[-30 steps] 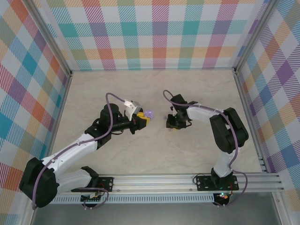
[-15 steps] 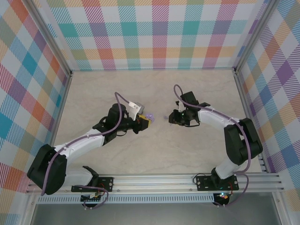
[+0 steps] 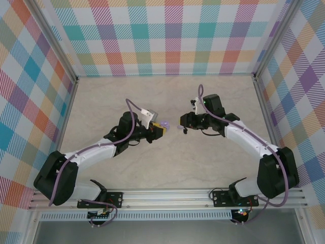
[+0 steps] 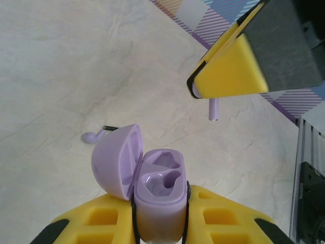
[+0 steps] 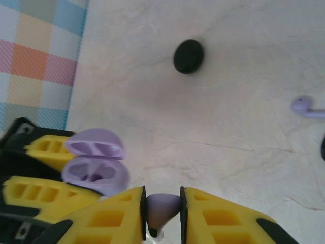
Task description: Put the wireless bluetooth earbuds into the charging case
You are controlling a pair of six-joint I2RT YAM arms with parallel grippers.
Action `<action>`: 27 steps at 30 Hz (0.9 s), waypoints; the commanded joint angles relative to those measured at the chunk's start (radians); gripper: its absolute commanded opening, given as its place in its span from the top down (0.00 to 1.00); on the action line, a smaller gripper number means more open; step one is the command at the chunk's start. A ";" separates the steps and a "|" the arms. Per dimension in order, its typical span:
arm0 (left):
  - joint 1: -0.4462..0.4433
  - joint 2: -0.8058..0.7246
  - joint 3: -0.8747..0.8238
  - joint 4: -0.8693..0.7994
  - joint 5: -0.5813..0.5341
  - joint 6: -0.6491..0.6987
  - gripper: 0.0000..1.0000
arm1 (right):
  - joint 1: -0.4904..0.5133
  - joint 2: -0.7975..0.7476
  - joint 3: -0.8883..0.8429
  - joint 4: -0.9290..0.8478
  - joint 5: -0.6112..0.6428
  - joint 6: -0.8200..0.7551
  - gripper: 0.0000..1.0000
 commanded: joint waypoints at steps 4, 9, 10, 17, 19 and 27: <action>-0.006 0.023 -0.019 0.121 0.070 0.026 0.78 | -0.003 -0.069 -0.005 0.085 -0.121 0.019 0.75; -0.011 0.023 -0.035 0.186 0.110 0.045 0.78 | -0.001 -0.099 -0.005 0.089 -0.133 0.026 0.75; -0.013 0.020 -0.043 0.207 0.119 0.047 0.78 | 0.000 -0.102 -0.005 0.092 -0.133 0.027 0.75; -0.024 -0.007 -0.062 0.253 0.140 0.066 0.78 | 0.028 -0.116 0.012 0.093 -0.141 0.016 0.74; -0.028 -0.015 -0.061 0.250 0.141 0.073 0.78 | 0.041 -0.117 0.021 0.080 -0.129 0.005 0.74; -0.036 -0.042 -0.058 0.247 0.144 0.076 0.78 | 0.062 -0.117 0.032 0.068 -0.103 -0.005 0.74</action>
